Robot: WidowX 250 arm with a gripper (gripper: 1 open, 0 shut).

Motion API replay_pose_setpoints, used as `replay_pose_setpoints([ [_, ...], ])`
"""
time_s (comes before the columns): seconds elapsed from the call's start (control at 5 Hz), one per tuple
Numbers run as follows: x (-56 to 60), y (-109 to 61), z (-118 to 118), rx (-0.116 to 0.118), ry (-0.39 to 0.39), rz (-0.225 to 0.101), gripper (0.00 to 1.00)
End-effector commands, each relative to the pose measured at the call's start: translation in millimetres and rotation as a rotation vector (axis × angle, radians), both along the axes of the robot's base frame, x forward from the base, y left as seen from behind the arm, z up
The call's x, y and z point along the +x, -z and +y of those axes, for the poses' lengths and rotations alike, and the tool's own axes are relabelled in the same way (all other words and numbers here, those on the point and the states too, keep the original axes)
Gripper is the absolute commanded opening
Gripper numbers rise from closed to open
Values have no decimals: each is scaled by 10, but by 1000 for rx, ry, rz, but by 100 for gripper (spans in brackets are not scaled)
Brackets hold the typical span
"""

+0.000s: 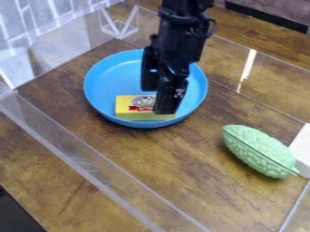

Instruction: Remove the yellow block from inside the blue tray and put it on the table

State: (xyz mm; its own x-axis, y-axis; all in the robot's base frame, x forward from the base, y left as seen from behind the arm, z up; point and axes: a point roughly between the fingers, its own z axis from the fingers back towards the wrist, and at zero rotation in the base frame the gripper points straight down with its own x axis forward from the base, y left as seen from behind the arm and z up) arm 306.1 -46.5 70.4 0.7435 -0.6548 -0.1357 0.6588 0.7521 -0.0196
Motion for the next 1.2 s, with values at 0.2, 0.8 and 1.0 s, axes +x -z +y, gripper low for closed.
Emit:
replay_pose_setpoints([
  [0.2,96,-286,19,-18,4,-101,100],
  [0.8,166,-31,-51,-10,-102,-62,100],
  [1.0,181,154,3,-5,-131,-46,100],
])
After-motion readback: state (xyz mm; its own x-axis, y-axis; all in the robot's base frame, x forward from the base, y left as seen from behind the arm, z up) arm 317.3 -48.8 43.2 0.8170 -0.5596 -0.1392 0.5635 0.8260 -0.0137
